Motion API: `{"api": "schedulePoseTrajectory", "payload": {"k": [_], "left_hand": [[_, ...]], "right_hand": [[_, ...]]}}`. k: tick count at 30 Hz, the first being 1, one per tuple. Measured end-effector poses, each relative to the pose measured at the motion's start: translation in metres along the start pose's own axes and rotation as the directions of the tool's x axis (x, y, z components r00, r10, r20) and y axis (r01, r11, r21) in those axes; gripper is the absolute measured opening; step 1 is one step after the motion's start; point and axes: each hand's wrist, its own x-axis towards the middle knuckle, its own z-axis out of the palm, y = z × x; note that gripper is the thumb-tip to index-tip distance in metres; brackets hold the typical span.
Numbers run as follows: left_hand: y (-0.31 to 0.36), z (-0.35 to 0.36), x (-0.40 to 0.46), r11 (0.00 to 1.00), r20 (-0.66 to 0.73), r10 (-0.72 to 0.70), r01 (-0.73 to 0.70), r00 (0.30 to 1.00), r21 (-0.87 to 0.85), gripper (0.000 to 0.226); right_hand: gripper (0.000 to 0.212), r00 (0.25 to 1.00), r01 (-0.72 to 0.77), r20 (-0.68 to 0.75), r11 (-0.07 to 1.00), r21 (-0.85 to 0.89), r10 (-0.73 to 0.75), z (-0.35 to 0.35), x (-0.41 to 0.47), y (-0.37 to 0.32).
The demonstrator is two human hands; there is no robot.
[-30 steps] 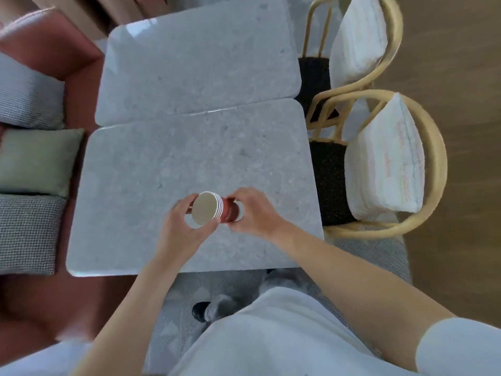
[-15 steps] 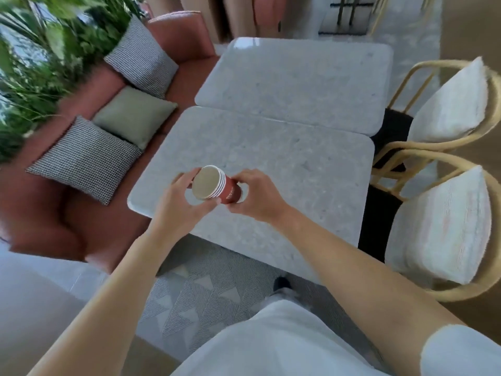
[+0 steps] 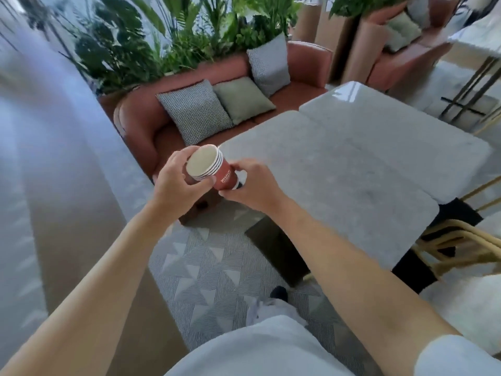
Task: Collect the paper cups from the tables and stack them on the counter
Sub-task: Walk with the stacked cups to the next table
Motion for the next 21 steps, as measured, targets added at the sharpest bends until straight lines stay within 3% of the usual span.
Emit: {"api": "schedulePoseTrajectory", "payload": {"k": [7, 14, 21], "left_hand": [[-0.023, -0.101, -0.085, 0.987, -0.263, -0.16, 0.163, 0.951, -0.011, 0.073], [-0.044, -0.193, -0.178, 0.943, -0.463, -0.297, 0.333, 0.835, -0.006, 0.077], [-0.064, -0.257, -0.297, 0.883, -0.71, -0.374, 0.463, 0.597, -0.076, 0.065]], "right_hand": [[0.057, 0.978, 0.146, 0.134, 0.986, 0.085, -0.157, 0.073, 0.011, -0.107], [0.047, 0.891, 0.258, 0.31, 0.932, 0.256, -0.332, 0.154, 0.01, -0.209], [0.04, 0.71, 0.362, 0.438, 0.819, 0.446, -0.552, 0.25, -0.023, -0.321]]}}
